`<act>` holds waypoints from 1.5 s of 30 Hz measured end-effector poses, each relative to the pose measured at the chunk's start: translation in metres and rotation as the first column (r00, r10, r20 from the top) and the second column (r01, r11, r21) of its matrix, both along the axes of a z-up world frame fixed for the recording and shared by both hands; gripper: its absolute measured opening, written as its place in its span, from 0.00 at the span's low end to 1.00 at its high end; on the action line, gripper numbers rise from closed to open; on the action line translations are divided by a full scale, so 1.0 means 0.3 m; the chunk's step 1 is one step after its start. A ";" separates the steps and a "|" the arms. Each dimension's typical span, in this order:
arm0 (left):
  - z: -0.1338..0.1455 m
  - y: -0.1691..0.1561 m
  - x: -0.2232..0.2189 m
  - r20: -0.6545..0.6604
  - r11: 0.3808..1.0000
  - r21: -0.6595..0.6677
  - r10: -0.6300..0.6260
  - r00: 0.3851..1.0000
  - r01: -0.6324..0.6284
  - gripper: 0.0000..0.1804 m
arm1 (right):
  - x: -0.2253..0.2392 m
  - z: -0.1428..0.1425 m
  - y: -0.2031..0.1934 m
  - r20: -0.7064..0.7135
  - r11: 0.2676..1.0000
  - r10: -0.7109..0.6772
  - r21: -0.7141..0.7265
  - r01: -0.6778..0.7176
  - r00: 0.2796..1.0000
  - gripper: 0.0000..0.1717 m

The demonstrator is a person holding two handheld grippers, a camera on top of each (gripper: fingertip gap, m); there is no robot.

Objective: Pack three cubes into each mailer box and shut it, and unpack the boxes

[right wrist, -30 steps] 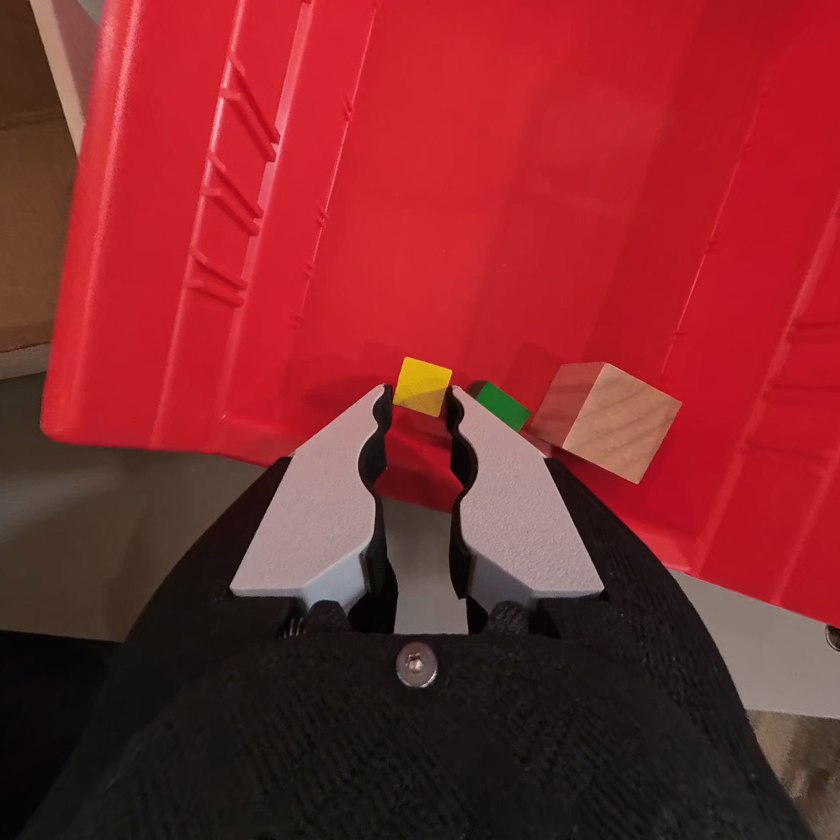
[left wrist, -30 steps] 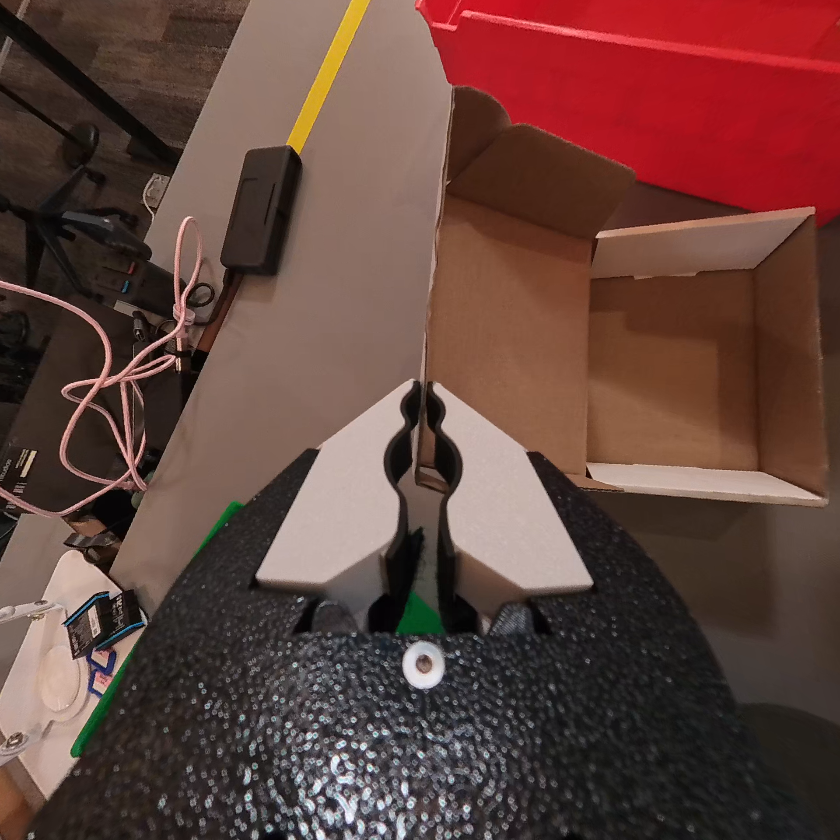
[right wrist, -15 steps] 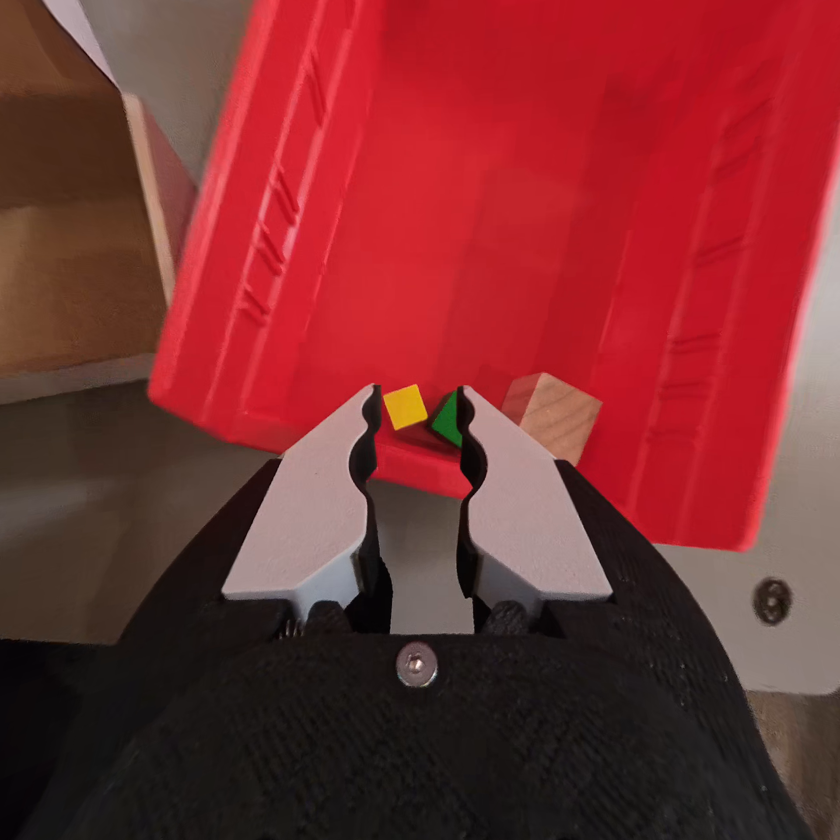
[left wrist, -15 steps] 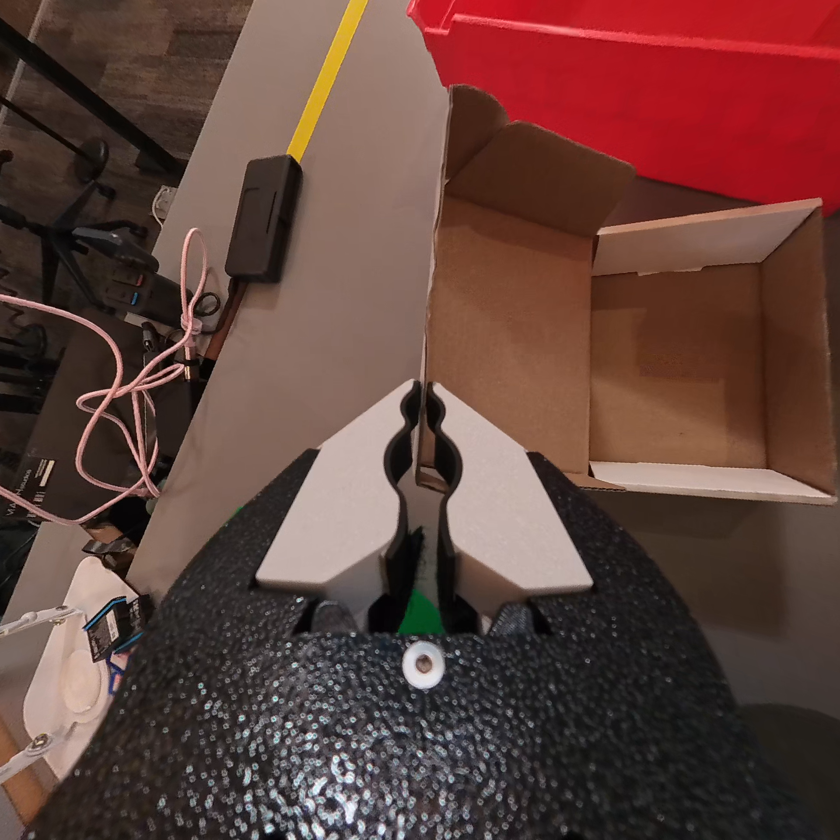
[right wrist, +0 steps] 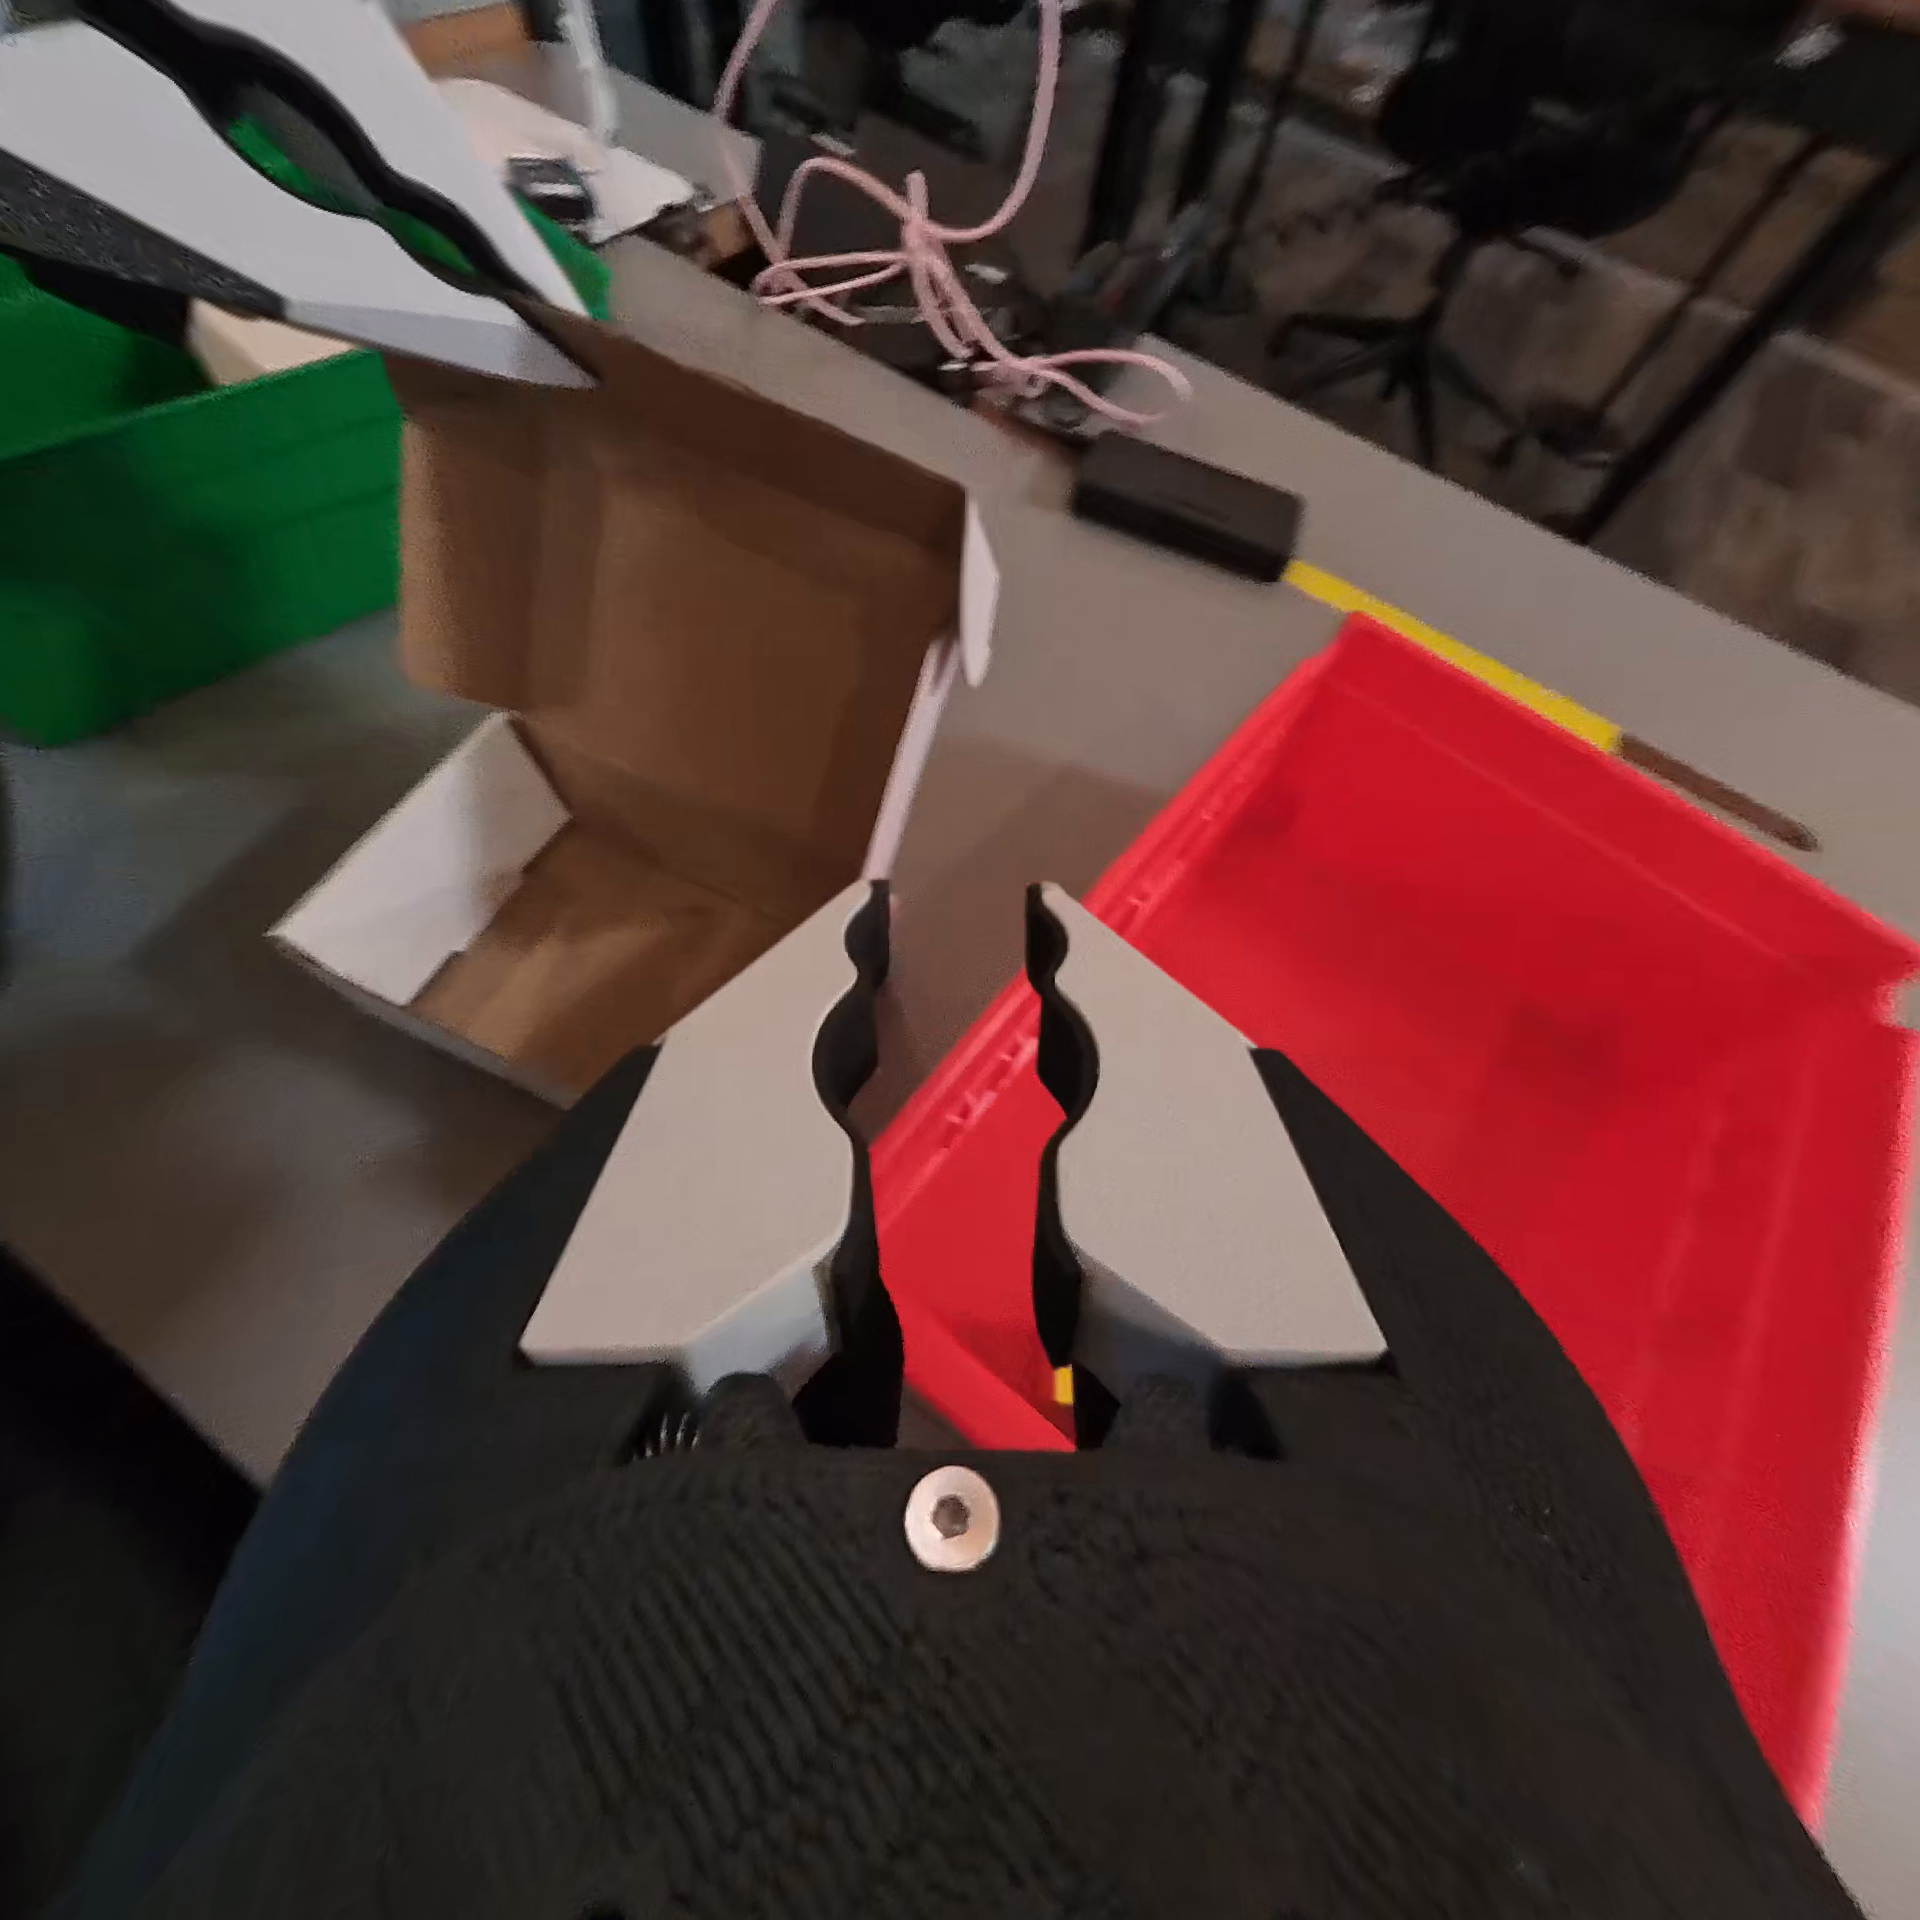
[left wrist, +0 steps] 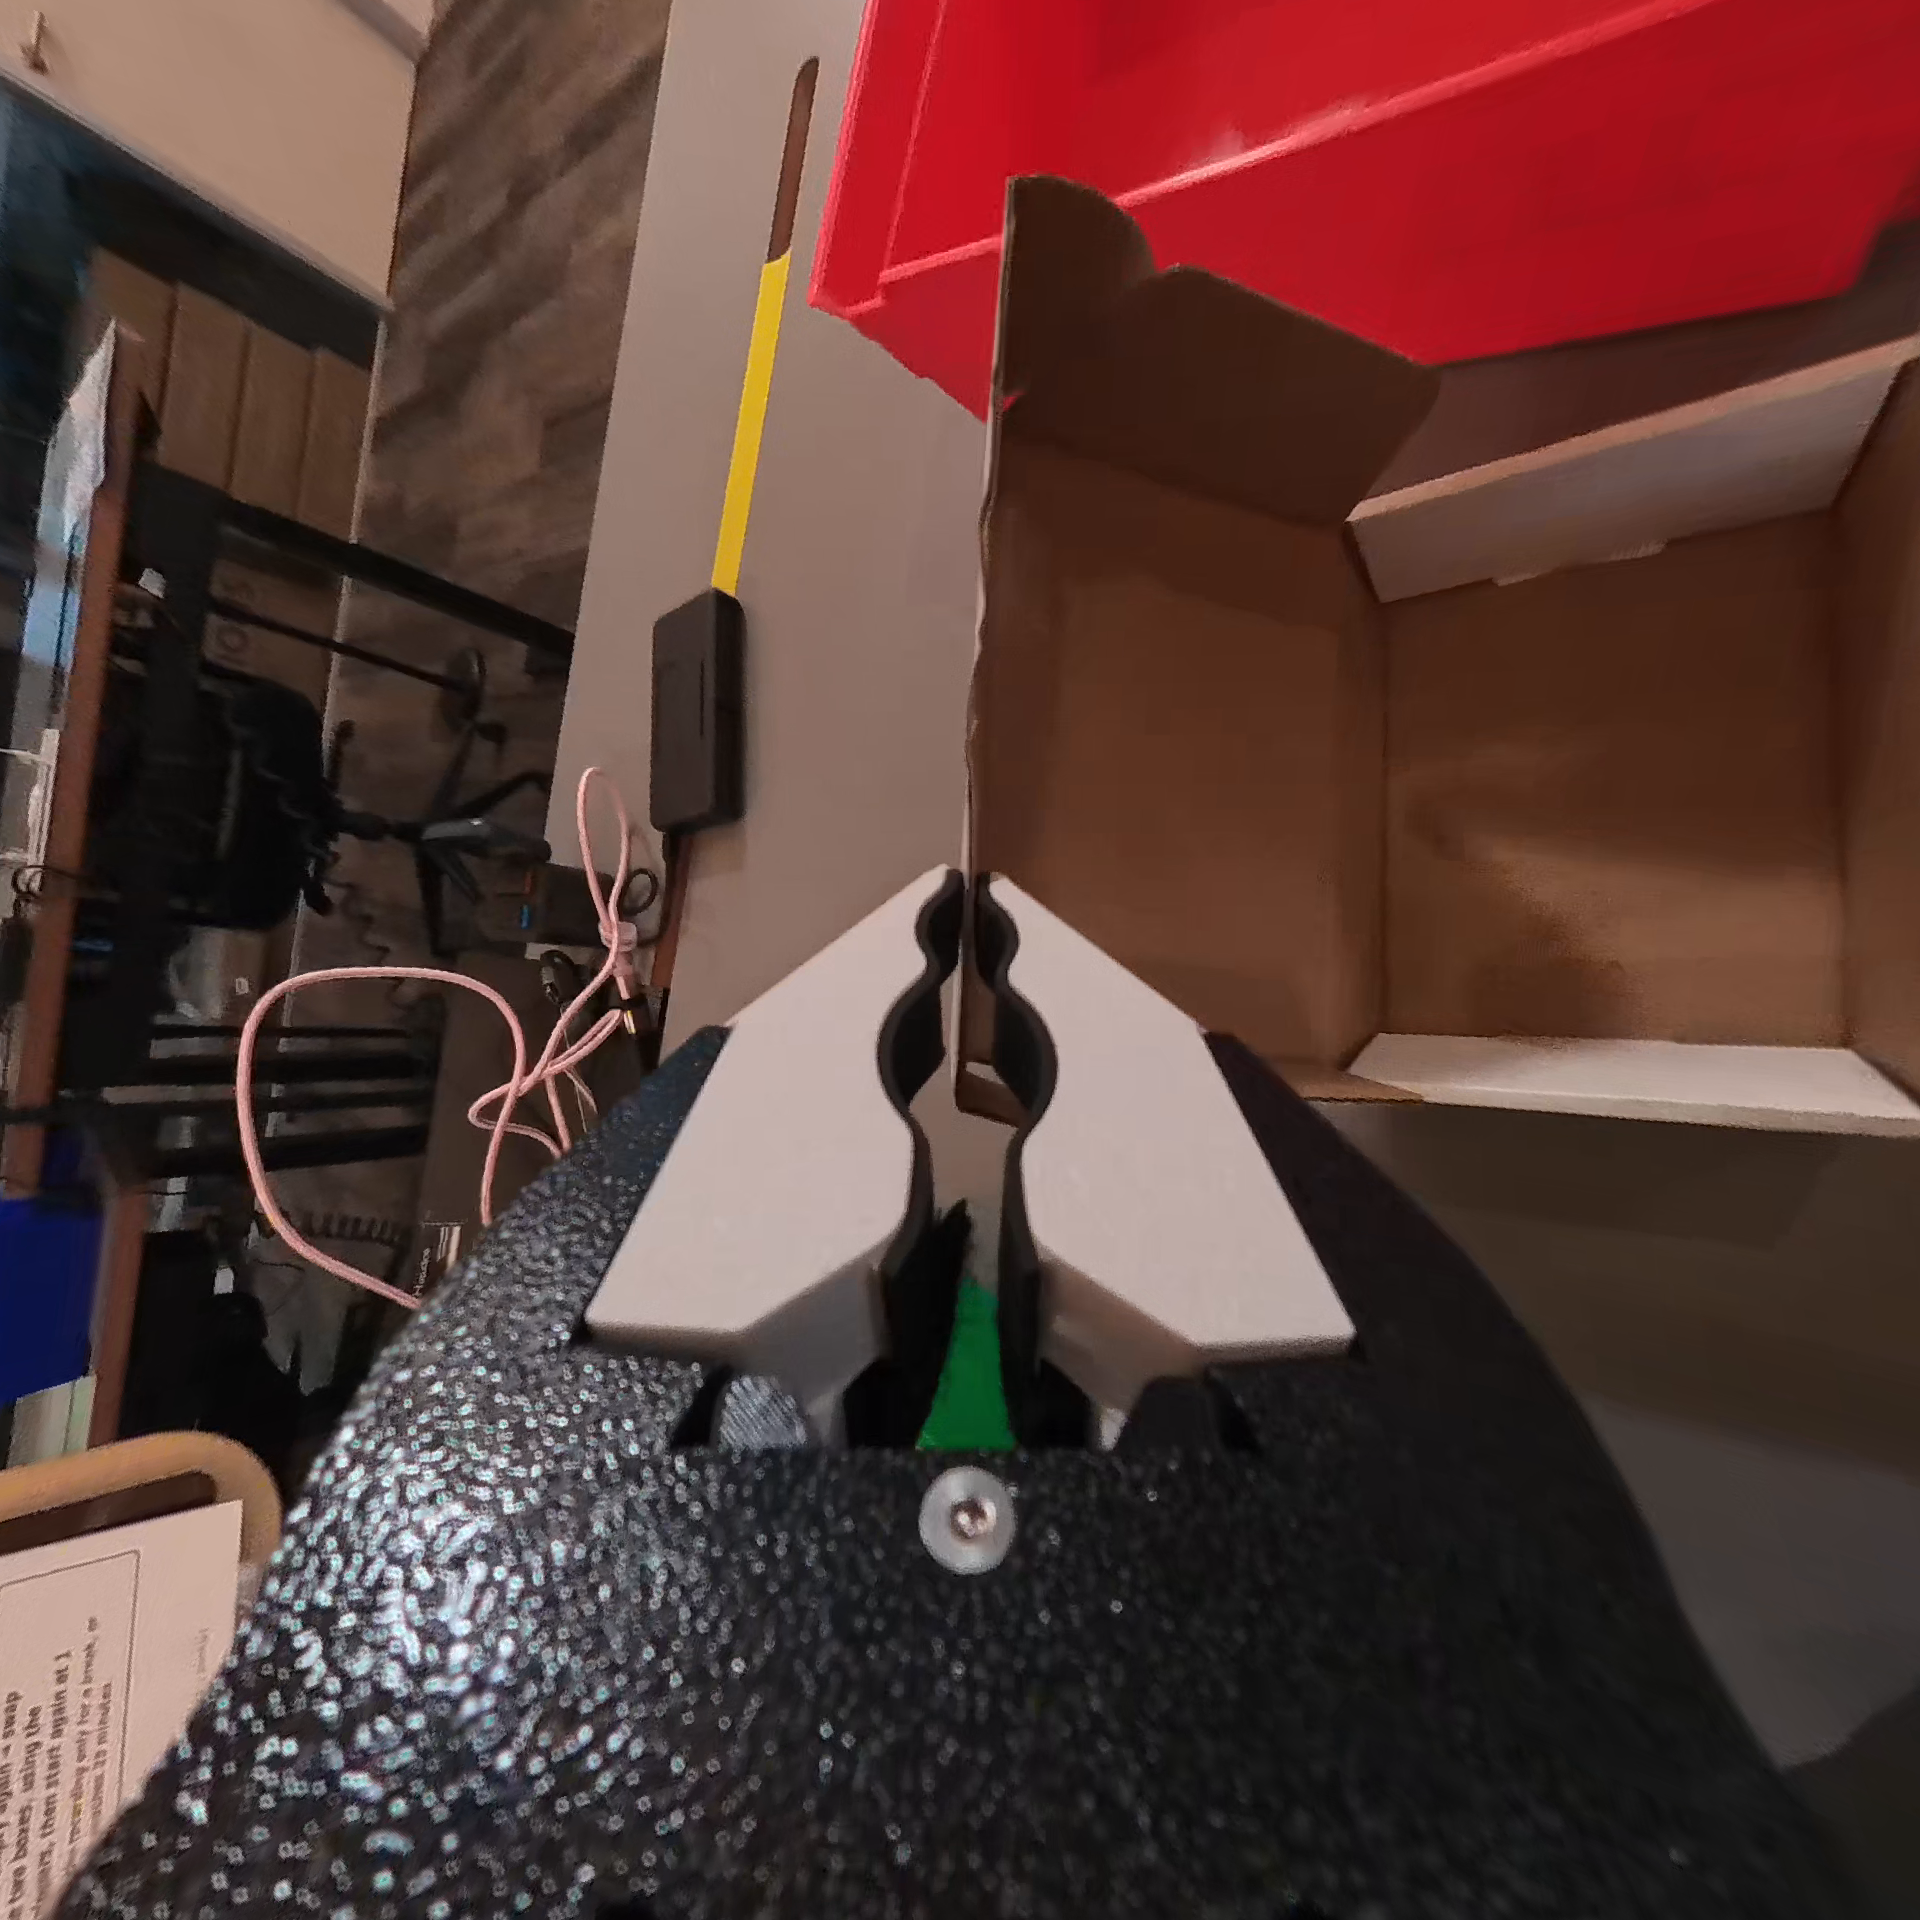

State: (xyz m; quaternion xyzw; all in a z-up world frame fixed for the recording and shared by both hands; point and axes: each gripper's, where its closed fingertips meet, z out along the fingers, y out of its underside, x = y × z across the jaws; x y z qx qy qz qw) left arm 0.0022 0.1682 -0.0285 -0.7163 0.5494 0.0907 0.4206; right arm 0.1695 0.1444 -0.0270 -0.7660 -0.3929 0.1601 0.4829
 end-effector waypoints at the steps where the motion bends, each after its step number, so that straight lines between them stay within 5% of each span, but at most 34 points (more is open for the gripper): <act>1: 0.006 -0.011 0.004 0.003 1.000 0.005 -0.001 1.000 0.001 0.00 | -0.026 0.000 -0.004 -0.005 0.999 0.032 -0.019 -0.032 0.999 0.14; 10: 0.031 -0.101 0.051 -0.125 0.989 0.134 -0.045 0.991 0.062 0.00 | -0.119 -0.070 -0.026 -0.040 0.994 0.040 -0.096 -0.043 0.998 0.23; 16: 0.042 -0.157 0.074 -0.017 0.991 0.136 0.011 1.000 -0.009 0.00 | -0.104 -0.068 -0.037 -0.113 0.998 -0.015 -0.065 0.008 0.993 0.28; 28: 0.039 -0.258 0.124 0.389 0.981 -0.007 0.183 0.903 -0.195 0.03 | -0.154 -0.180 -0.074 0.018 1.000 -0.021 -0.005 0.021 1.000 0.10; 36: 0.032 -0.273 0.133 0.522 0.980 0.024 0.155 0.839 -0.197 0.04 | -0.138 -0.189 -0.079 -0.078 0.996 -0.091 -0.018 0.090 0.993 0.02; 39: 0.030 -0.310 0.117 0.596 0.964 0.104 0.137 0.791 -0.245 0.13 | -0.128 -0.181 -0.083 -0.137 0.995 -0.098 -0.047 0.092 0.986 0.00; 42: 0.016 -0.384 0.065 0.741 0.936 0.123 0.134 0.658 -0.329 0.41 | -0.132 -0.183 -0.084 -0.168 0.995 -0.093 -0.052 0.085 0.981 0.00; 45: -0.021 -0.437 0.023 0.800 0.915 0.112 0.148 0.581 -0.388 0.42 | -0.143 -0.184 -0.094 -0.185 0.996 -0.083 -0.050 0.075 0.979 0.00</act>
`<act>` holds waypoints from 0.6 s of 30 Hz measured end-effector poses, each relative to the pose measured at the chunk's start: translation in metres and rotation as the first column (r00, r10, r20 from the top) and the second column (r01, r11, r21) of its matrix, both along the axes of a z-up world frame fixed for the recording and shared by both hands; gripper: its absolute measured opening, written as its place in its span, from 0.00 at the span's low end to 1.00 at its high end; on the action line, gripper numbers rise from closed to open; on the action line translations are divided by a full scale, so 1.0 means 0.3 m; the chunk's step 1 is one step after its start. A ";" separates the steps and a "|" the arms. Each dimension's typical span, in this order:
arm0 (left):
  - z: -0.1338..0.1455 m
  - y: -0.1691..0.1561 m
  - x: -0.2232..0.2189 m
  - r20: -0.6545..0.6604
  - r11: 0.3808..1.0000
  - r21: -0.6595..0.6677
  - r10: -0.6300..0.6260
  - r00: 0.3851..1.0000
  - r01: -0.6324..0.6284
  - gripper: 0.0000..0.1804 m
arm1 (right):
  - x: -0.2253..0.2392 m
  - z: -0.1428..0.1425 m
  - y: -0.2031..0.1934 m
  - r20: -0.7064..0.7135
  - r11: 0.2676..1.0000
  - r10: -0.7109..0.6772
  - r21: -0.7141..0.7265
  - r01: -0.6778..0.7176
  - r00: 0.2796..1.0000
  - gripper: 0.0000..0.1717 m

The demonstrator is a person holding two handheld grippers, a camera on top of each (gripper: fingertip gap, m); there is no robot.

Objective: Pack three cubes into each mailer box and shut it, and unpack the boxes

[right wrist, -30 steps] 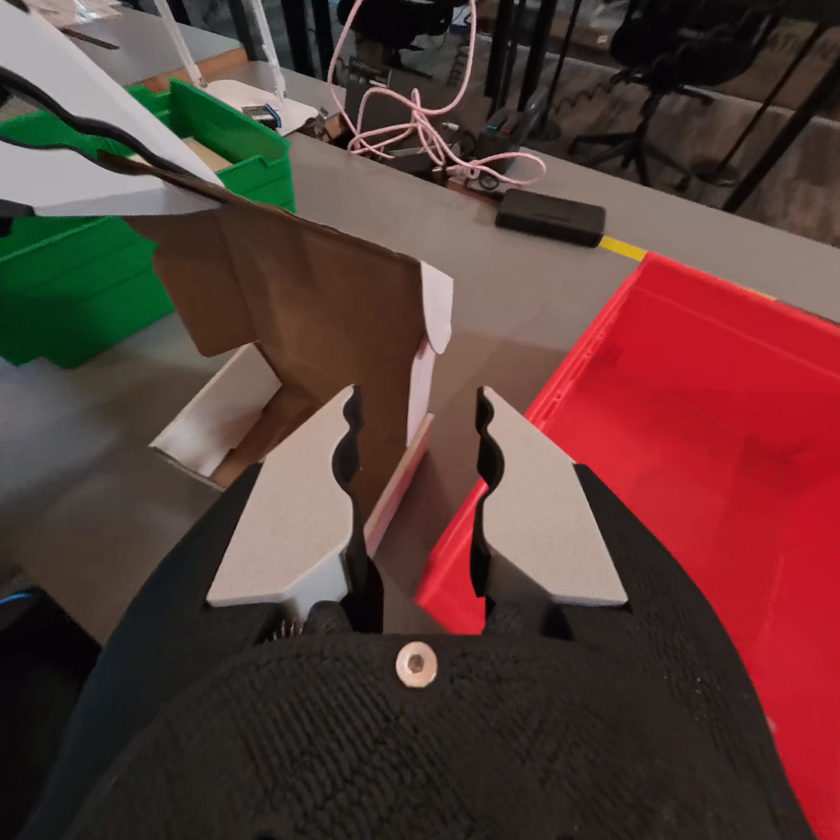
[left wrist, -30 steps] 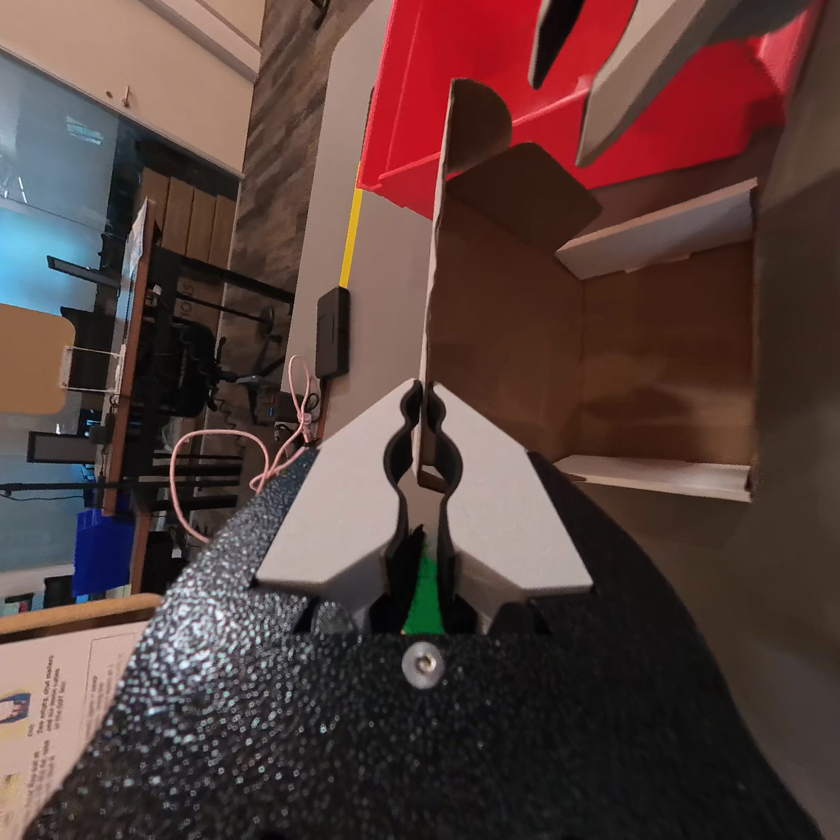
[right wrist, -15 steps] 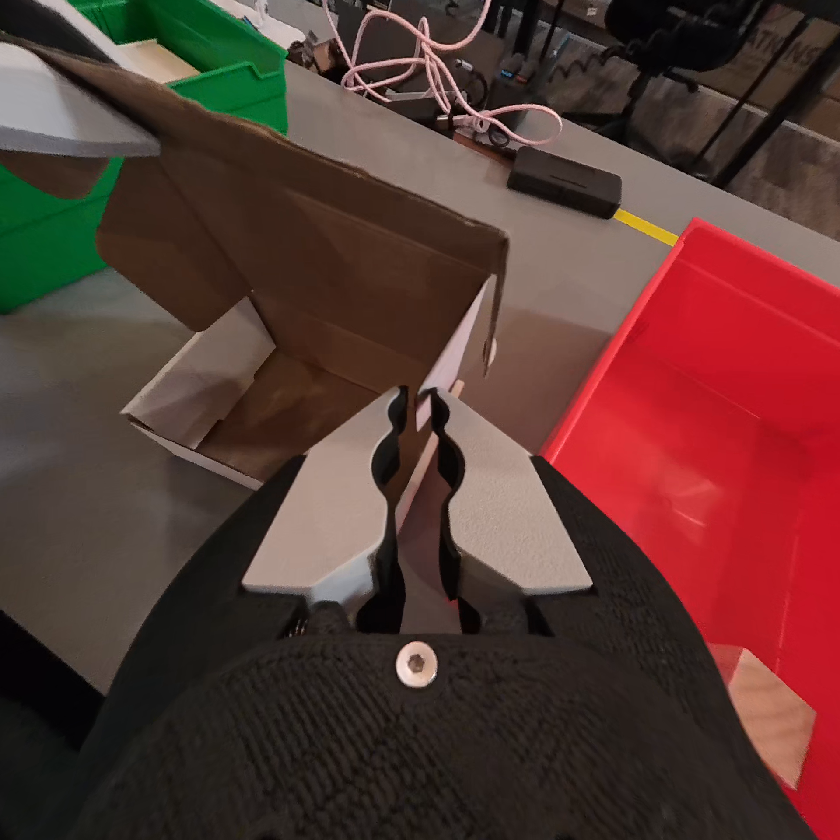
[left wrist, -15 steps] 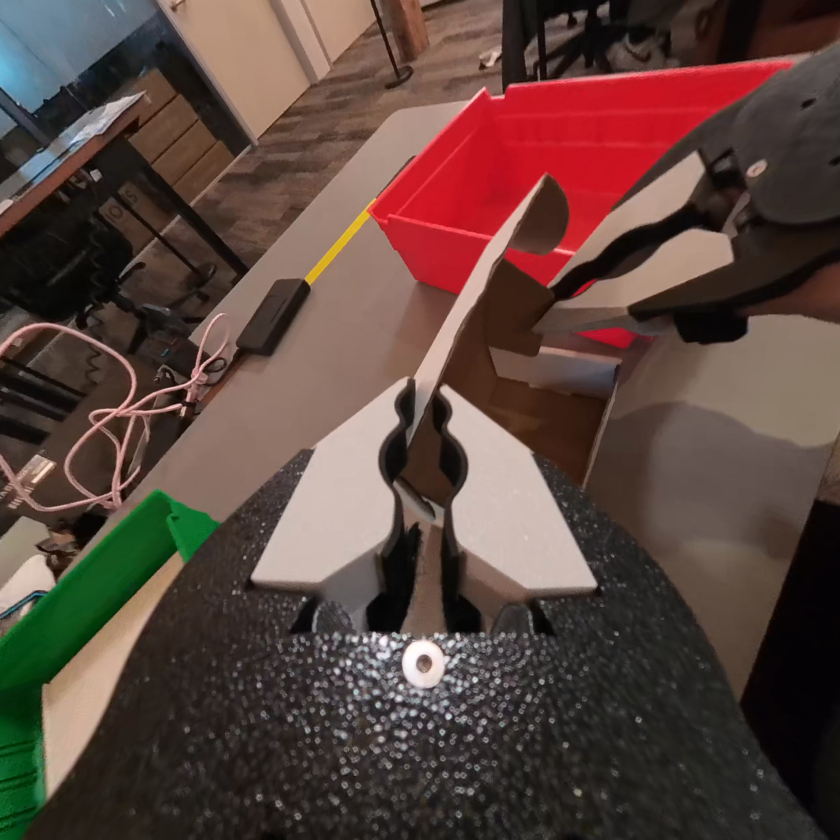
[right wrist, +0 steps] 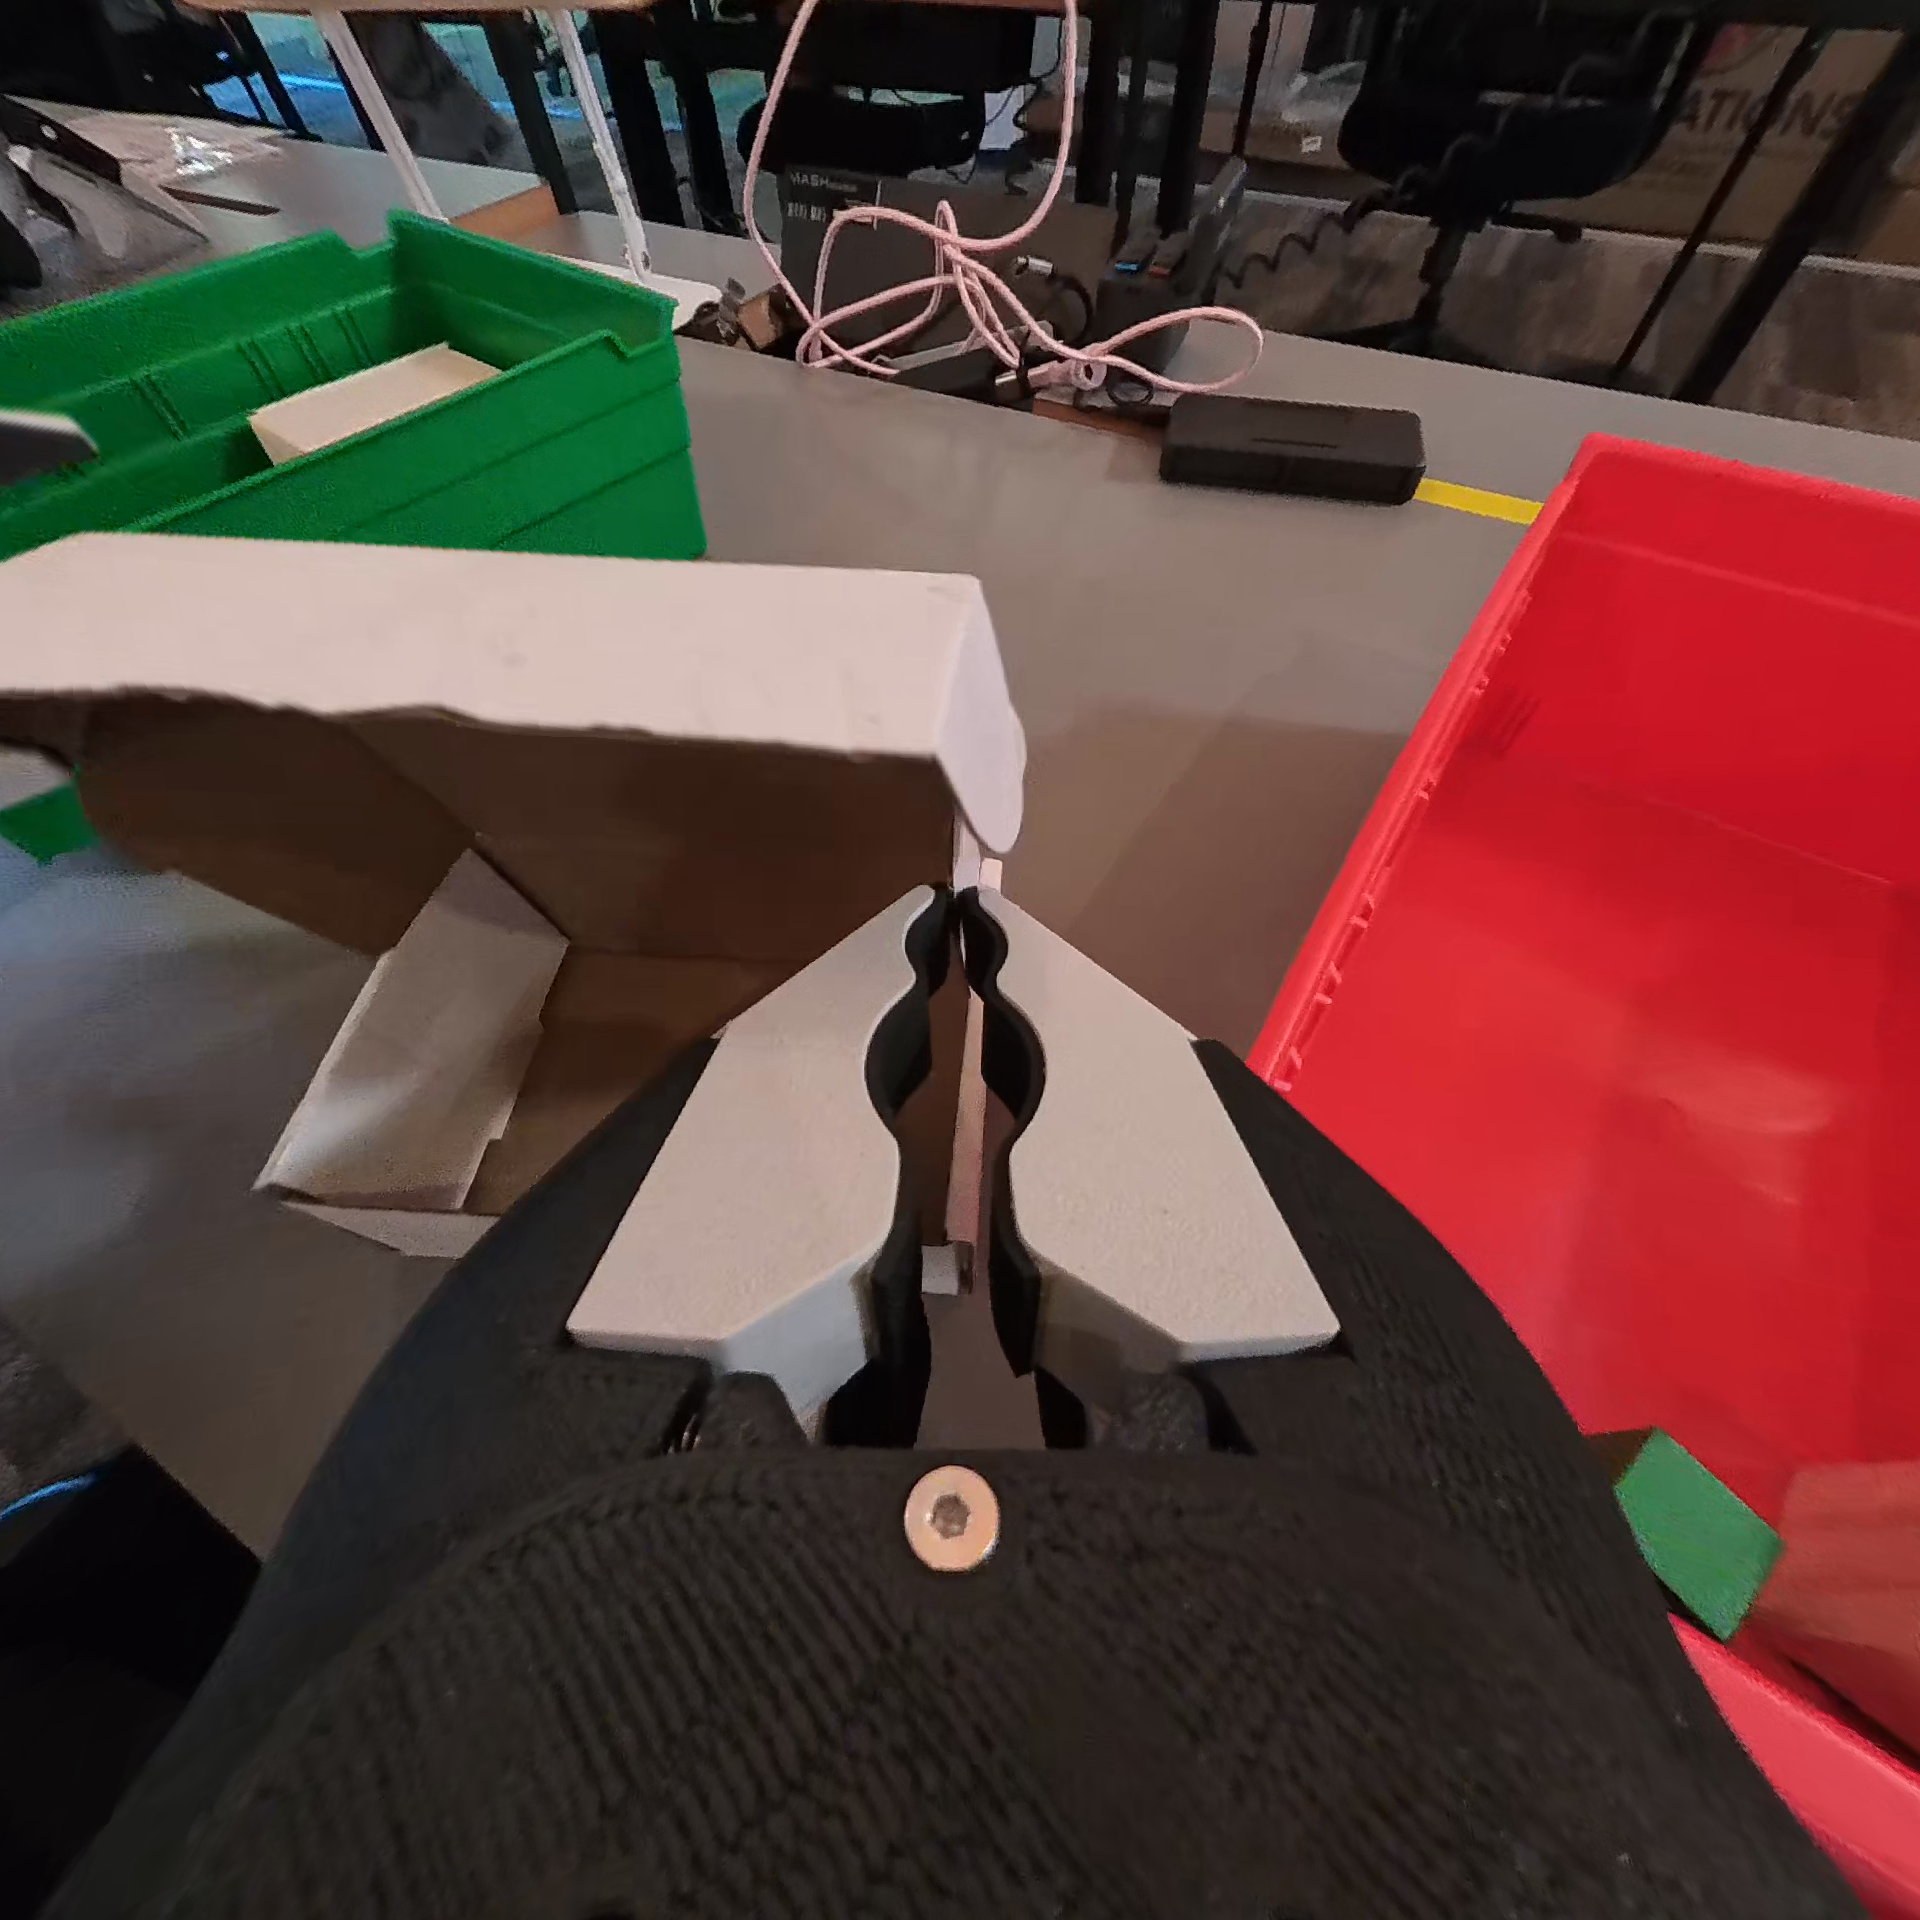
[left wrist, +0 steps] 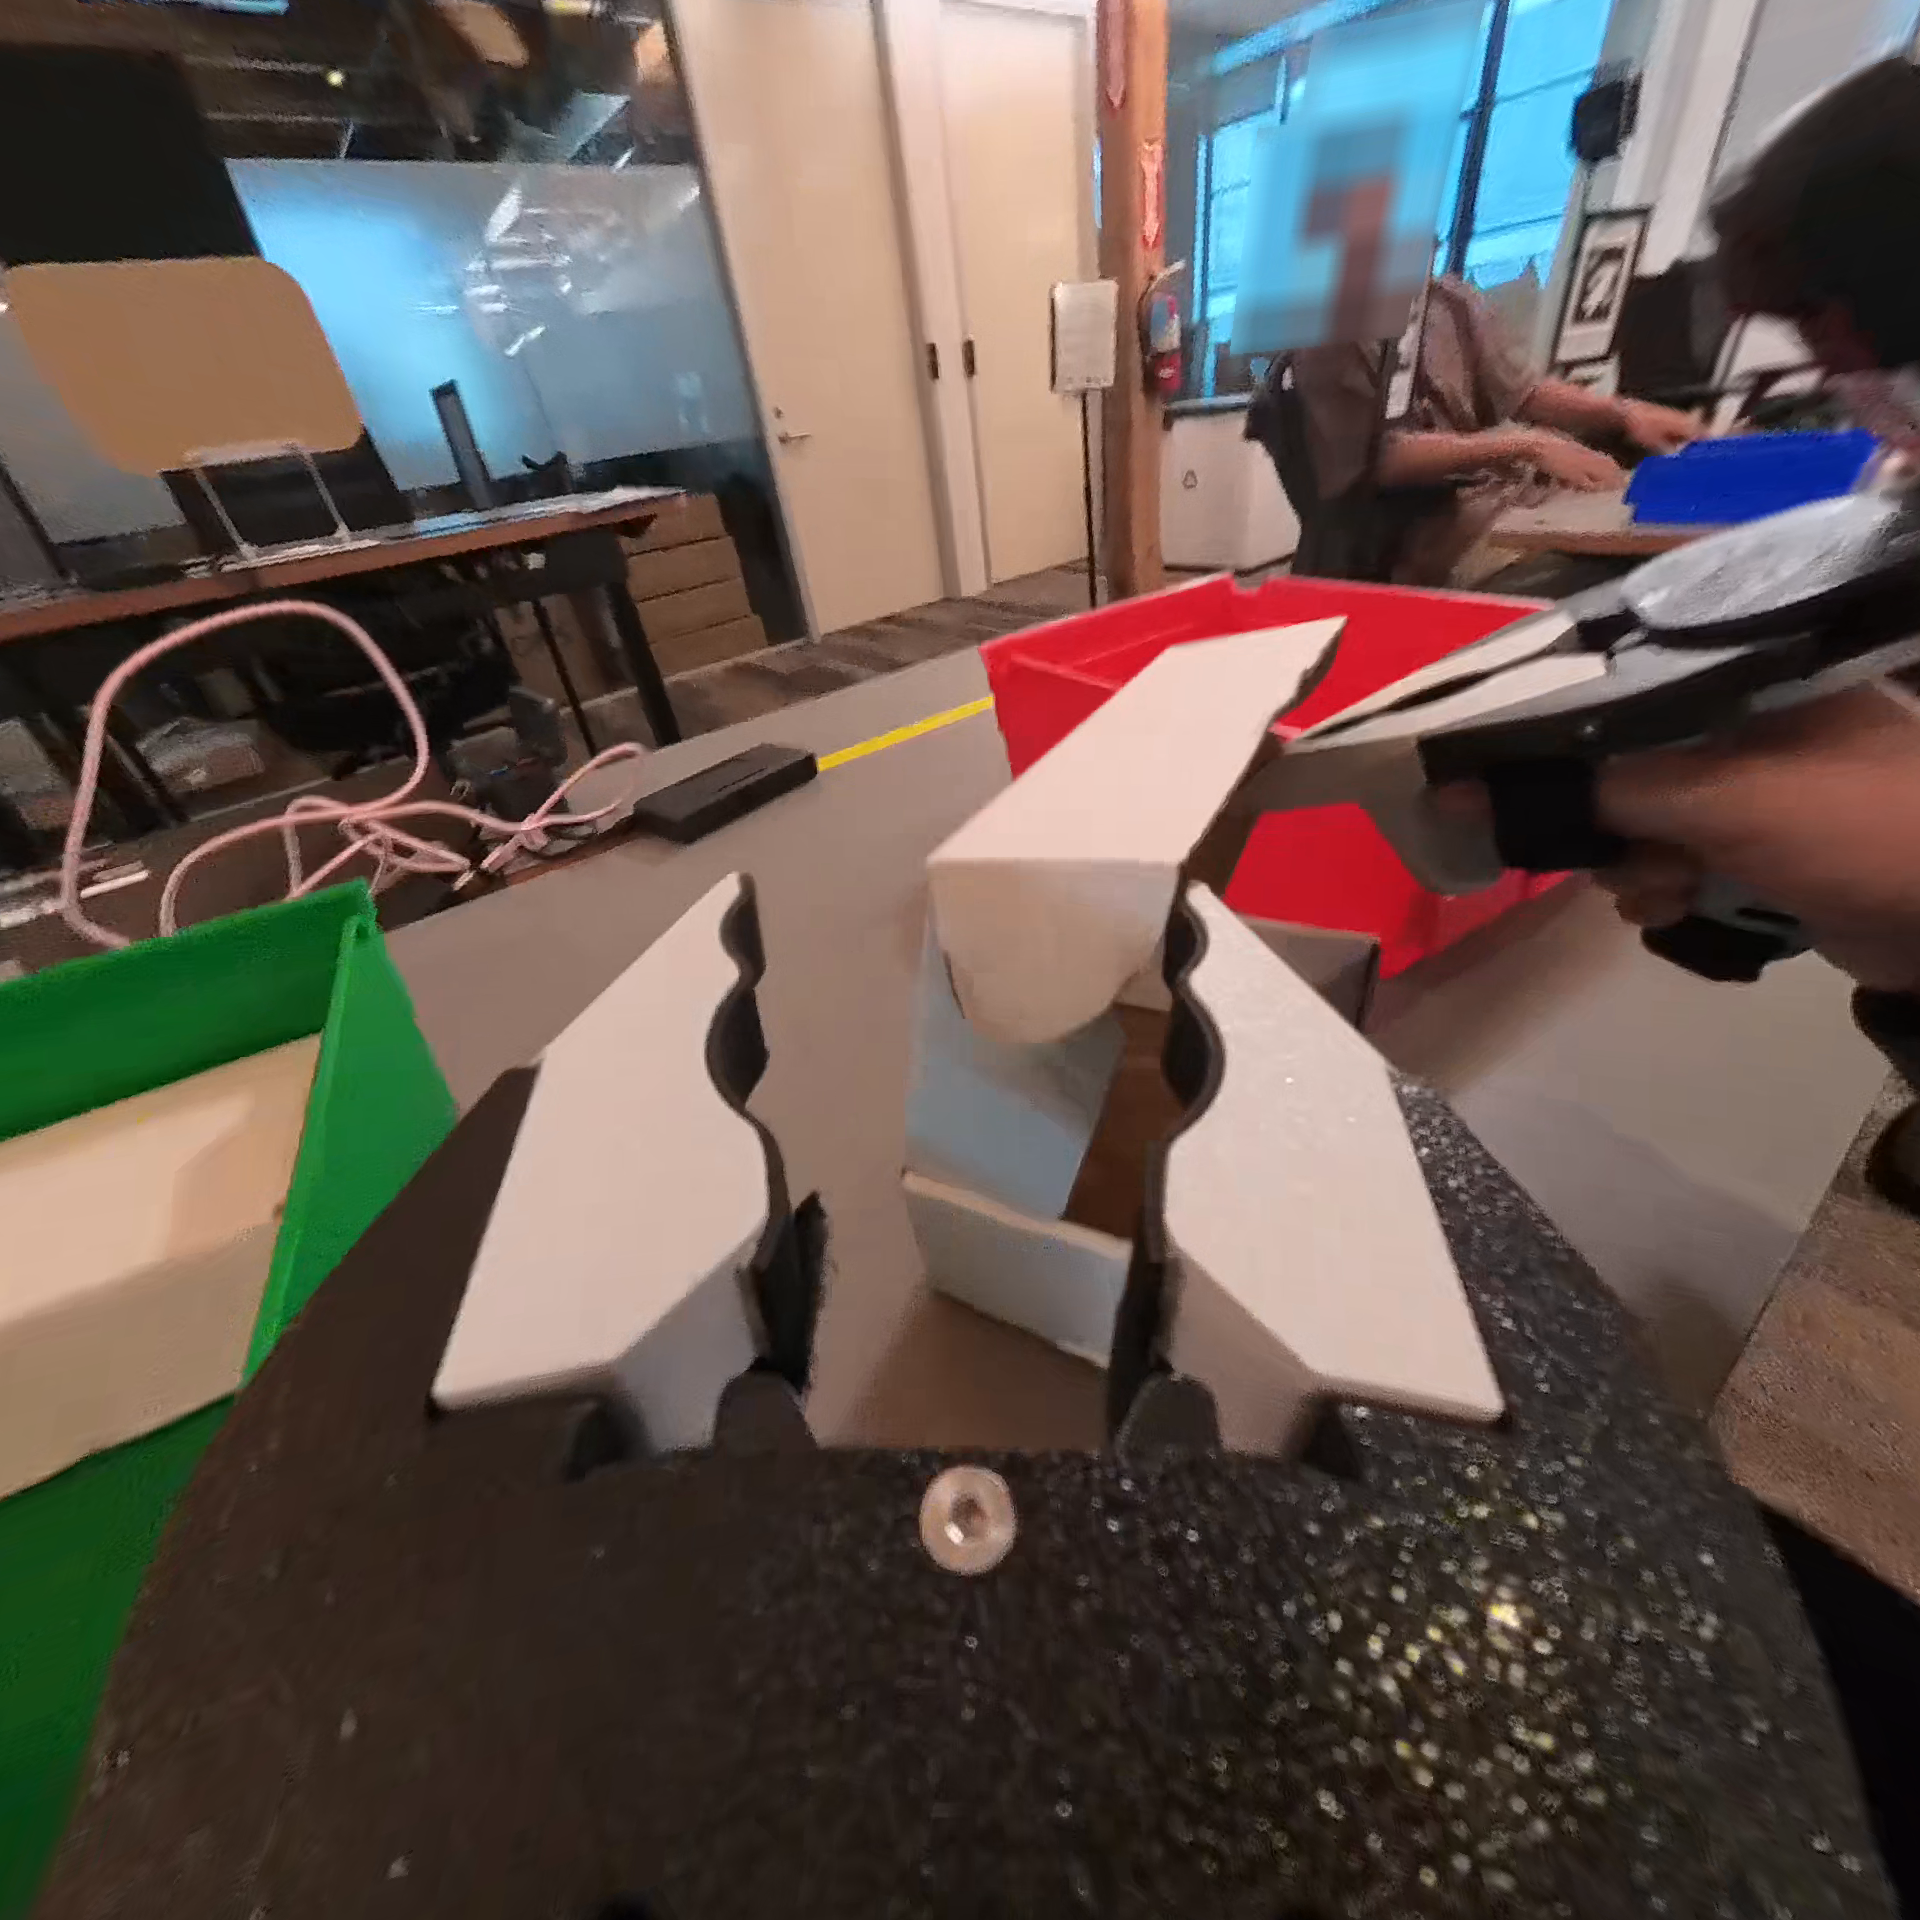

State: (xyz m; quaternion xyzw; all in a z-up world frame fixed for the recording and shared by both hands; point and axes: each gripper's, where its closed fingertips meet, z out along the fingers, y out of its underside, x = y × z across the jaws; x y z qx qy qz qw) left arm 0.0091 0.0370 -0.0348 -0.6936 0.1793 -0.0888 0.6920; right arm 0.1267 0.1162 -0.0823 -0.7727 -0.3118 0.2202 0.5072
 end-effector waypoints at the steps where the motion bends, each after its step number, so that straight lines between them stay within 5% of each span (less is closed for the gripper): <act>1: -0.019 -0.004 -0.006 -0.031 1.000 -0.026 0.011 0.999 -0.011 0.43 | 0.001 0.000 -0.001 0.003 1.000 -0.001 0.005 0.001 1.000 0.00; 5: -0.100 -0.034 -0.029 -0.132 0.978 -0.205 0.004 0.991 -0.032 0.36 | 0.008 0.000 -0.005 -0.014 1.000 -0.005 0.020 0.005 1.000 0.00; 8: -0.149 -0.056 -0.001 -0.080 0.942 -0.335 -0.043 0.996 0.014 0.29 | 0.011 0.001 -0.009 -0.030 0.999 -0.004 0.032 0.005 1.000 0.00; 12: -0.153 -0.036 0.049 0.035 0.969 -0.239 -0.056 0.998 0.063 0.17 | 0.006 -0.005 -0.021 -0.041 1.000 0.006 0.026 -0.005 0.999 0.00; 18: -0.188 0.022 0.017 -0.066 0.971 -0.240 0.004 0.998 -0.019 0.15 | -0.015 -0.022 -0.062 -0.043 0.999 0.044 0.000 -0.044 0.998 0.03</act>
